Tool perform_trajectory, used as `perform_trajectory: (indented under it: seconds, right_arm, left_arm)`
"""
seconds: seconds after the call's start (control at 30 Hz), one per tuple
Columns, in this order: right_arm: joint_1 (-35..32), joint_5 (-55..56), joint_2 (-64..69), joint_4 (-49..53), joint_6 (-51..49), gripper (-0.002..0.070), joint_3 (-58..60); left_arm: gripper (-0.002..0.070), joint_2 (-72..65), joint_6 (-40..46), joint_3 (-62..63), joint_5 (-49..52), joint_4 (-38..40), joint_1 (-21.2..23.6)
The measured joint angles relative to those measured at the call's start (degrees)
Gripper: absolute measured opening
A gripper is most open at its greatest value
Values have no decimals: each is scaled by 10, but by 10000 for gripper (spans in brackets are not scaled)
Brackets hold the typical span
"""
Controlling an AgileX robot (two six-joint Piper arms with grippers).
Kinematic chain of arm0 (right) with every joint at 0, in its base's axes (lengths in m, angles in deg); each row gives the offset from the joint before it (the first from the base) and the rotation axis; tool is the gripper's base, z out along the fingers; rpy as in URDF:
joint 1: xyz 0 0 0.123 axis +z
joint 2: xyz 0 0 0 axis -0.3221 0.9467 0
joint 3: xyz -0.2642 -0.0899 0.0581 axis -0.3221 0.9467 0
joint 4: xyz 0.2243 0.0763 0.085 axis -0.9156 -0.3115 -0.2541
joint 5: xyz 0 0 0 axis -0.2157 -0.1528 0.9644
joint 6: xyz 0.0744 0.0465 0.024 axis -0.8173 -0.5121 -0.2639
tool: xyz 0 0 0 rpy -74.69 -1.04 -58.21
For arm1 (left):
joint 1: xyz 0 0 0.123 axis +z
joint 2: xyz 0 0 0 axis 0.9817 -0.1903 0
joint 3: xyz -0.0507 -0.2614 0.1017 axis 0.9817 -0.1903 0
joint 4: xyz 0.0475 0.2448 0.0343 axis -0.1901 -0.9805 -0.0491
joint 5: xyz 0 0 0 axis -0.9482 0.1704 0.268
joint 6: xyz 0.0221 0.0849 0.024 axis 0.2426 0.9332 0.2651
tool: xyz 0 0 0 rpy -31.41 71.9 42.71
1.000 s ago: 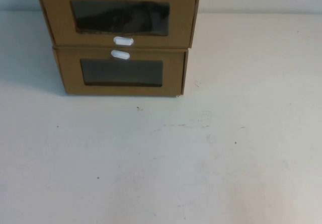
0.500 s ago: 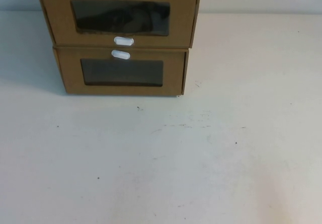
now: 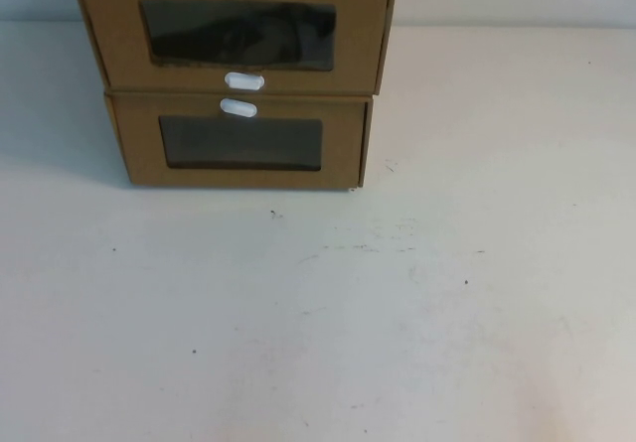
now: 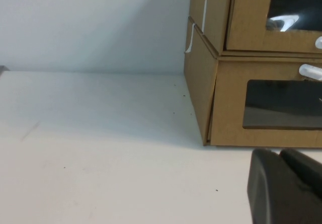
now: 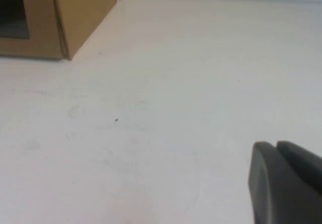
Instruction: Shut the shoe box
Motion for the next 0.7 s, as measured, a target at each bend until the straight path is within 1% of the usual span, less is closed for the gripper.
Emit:
perform_trajectory:
  seconds: [0.17, 0.7]
  right_arm:
    - [0, -44, 0, 19, -39, -11, 0]
    - [-2, -45, 0, 20, -45, -11, 0]
  left_arm:
    - [-5, 0, 0, 0, 0, 0, 0]
    - [-5, 0, 0, 0, 0, 0, 0]
